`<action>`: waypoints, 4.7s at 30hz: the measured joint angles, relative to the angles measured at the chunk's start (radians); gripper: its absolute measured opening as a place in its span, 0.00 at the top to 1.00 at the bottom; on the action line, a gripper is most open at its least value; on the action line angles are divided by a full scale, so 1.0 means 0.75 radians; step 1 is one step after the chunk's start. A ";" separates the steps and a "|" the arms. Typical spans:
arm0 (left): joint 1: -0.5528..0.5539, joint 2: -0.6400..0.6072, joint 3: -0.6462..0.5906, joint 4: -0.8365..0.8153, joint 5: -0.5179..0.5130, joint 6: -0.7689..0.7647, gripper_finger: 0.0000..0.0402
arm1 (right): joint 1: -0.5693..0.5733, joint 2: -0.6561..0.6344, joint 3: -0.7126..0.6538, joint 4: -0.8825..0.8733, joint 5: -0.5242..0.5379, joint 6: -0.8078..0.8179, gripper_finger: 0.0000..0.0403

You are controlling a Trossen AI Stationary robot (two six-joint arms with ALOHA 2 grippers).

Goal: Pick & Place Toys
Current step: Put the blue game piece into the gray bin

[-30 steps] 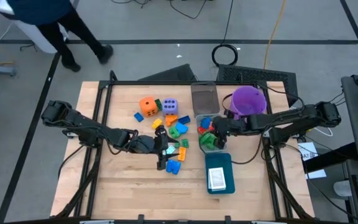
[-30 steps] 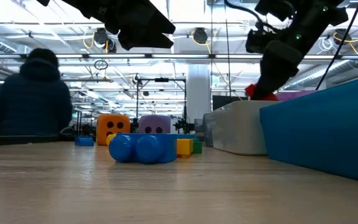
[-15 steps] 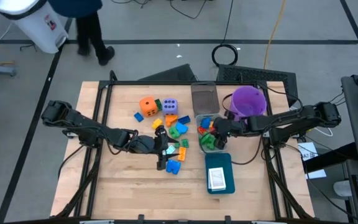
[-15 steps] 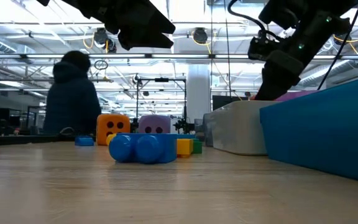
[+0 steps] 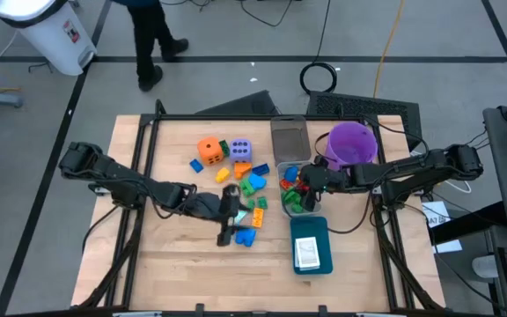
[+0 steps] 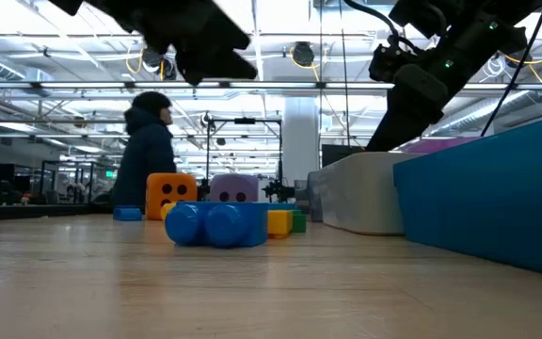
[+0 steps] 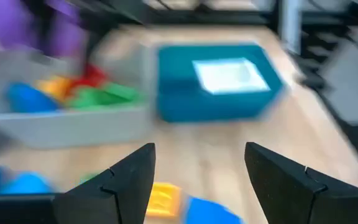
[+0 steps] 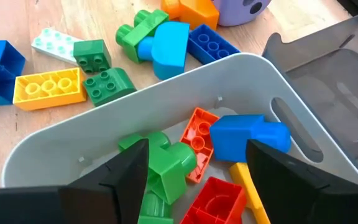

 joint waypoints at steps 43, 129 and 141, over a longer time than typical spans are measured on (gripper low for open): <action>0.024 0.473 0.001 0.100 0.107 -0.056 0.58 | 0.001 0.000 0.000 0.005 0.000 -0.004 0.41; -0.060 0.018 -0.001 0.141 -0.762 0.622 0.52 | 0.000 0.497 0.003 1.509 -0.453 0.198 0.74; -0.071 0.017 -0.001 0.234 -0.787 0.327 0.32 | -0.002 0.379 0.002 1.335 -0.449 0.073 0.75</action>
